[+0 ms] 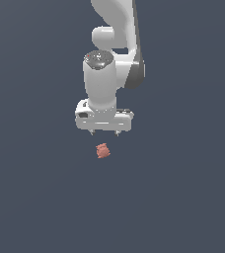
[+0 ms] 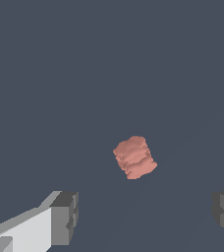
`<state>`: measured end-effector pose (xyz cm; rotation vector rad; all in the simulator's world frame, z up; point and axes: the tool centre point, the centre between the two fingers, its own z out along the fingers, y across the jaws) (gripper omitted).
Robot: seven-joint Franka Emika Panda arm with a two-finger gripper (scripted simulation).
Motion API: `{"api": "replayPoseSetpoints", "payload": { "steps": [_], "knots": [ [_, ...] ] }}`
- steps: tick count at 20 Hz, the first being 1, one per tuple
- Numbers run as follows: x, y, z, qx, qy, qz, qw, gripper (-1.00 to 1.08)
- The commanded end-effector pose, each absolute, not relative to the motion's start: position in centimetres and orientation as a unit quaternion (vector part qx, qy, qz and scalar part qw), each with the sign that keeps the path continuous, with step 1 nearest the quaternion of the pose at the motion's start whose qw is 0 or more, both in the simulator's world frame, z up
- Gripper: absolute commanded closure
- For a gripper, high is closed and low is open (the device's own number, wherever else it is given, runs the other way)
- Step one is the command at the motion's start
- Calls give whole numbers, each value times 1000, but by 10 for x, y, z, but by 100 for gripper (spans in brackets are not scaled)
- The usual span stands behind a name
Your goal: Pick up the object and move it to a goal position.
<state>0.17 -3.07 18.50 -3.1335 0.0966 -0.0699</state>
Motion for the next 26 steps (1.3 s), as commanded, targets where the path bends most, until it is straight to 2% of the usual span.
{"api": "replayPoseSetpoints", "payload": {
  "steps": [1,16,26],
  "knots": [
    [2,-31,185,-999,31,-22,3,-92],
    [2,-18,191,-1000,10,-20,-5,-92],
    [3,-24,171,-999,-31,-15,-6,-92]
  ]
}}
